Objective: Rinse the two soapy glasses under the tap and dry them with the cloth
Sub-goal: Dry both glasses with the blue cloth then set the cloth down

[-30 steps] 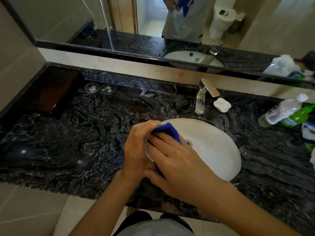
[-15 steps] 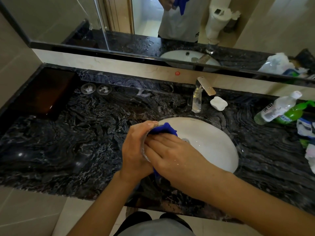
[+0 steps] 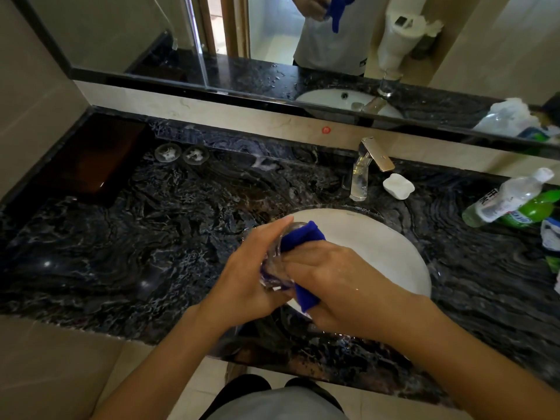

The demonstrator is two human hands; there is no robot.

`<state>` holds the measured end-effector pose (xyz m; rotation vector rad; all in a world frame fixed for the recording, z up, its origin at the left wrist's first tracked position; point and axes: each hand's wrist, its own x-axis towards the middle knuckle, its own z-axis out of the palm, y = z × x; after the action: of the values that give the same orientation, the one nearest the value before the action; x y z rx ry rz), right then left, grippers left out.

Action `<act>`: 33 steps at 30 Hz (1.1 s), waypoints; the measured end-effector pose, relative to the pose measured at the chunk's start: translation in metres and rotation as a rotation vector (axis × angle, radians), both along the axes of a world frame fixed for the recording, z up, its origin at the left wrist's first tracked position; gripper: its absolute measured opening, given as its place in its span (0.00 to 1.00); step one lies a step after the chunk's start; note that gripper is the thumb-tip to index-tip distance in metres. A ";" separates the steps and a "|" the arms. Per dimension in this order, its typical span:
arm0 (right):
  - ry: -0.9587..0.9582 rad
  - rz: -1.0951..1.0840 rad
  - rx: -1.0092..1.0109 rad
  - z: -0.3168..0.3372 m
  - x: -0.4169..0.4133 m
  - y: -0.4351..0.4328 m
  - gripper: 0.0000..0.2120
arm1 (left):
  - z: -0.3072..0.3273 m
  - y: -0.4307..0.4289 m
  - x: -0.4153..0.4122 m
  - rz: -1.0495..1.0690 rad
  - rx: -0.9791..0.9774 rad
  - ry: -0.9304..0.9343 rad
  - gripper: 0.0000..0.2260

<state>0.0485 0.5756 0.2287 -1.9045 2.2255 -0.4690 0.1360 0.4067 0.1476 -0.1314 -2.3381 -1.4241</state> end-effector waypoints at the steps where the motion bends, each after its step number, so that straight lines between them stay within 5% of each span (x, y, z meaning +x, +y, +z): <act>1: 0.002 -0.013 -0.008 -0.002 -0.001 0.003 0.18 | 0.001 -0.004 0.002 -0.051 0.040 -0.040 0.44; 4: 0.005 -0.037 -0.005 -0.006 -0.005 0.012 0.19 | 0.008 -0.012 0.010 -0.262 0.516 -0.240 0.41; 6: 0.007 -0.024 0.003 -0.009 -0.004 0.013 0.20 | 0.014 -0.007 0.007 -0.212 0.906 -0.444 0.39; 10: 0.013 0.033 -0.009 -0.023 0.003 0.005 0.13 | 0.024 0.018 -0.005 0.093 1.163 -0.784 0.35; 13: -0.119 -0.068 -0.086 -0.031 0.005 -0.002 0.15 | 0.023 0.032 -0.011 0.228 1.356 -0.666 0.21; 16: -0.268 -0.244 -0.203 -0.039 0.012 -0.008 0.18 | 0.016 0.038 -0.015 0.379 1.329 -0.433 0.21; 23: -1.021 -0.753 -0.370 -0.042 0.036 -0.022 0.17 | -0.013 0.028 -0.008 0.456 0.676 -0.119 0.14; 25: -0.954 -0.692 -0.323 -0.045 0.035 -0.021 0.21 | -0.011 0.025 -0.010 0.463 0.715 -0.171 0.14; 29: -0.360 -0.339 -0.003 -0.056 0.016 -0.016 0.29 | -0.003 0.013 -0.020 0.468 1.039 -0.438 0.14; 33: -0.399 -0.323 0.009 -0.056 0.008 -0.030 0.28 | -0.006 0.005 -0.021 0.495 1.096 -0.440 0.17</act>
<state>0.0565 0.5458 0.1731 -1.3004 2.2485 -0.8035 0.1146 0.4115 0.1421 1.0516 -1.3417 -2.3232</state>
